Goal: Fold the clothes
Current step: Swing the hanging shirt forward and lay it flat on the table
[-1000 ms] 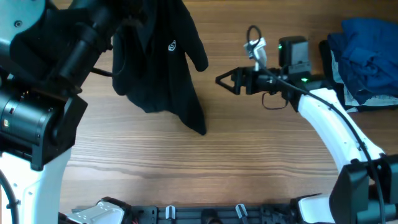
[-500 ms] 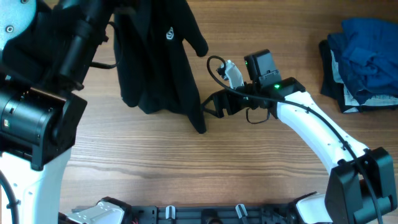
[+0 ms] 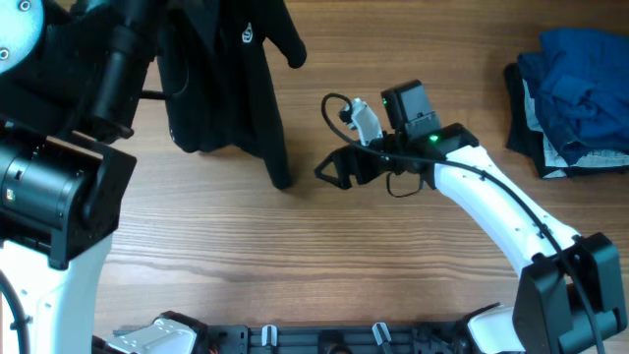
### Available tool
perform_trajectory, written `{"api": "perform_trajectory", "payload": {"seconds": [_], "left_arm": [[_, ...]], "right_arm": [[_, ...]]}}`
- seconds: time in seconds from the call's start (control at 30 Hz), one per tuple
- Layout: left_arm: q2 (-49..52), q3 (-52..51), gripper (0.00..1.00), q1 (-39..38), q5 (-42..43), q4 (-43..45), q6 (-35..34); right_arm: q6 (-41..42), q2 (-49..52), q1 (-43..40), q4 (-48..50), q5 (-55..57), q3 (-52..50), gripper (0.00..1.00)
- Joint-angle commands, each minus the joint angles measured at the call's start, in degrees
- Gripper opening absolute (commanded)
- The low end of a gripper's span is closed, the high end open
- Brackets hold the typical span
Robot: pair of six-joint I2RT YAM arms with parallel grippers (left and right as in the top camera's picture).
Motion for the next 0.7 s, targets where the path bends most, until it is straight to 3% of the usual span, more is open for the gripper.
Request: {"api": "perform_trajectory", "payload": {"seconds": [0.0, 0.13, 0.37, 0.53, 0.67], "left_arm": [[-1.3, 1.3, 0.04, -1.3, -0.5, 0.7, 0.5], [-1.2, 1.3, 0.04, -1.9, -0.5, -1.1, 0.5], [3.2, 1.3, 0.04, -1.9, 0.5, -4.3, -1.7], [10.0, 1.3, 0.04, -2.1, 9.6, -1.3, -6.2], [16.9, 1.3, 0.04, -4.9, 18.4, 5.9, -8.6]], "right_arm": [[2.4, 0.9, 0.8, 2.4, 0.6, 0.6, 0.91], [7.7, 0.9, -1.4, 5.2, 0.5, 0.6, 0.91], [12.5, -0.1, -15.7, 8.2, -6.6, 0.6, 0.91], [12.5, -0.2, -27.4, 10.6, -15.1, 0.6, 0.94], [11.9, -0.2, -35.4, 10.6, -19.4, 0.6, 0.94]]}}
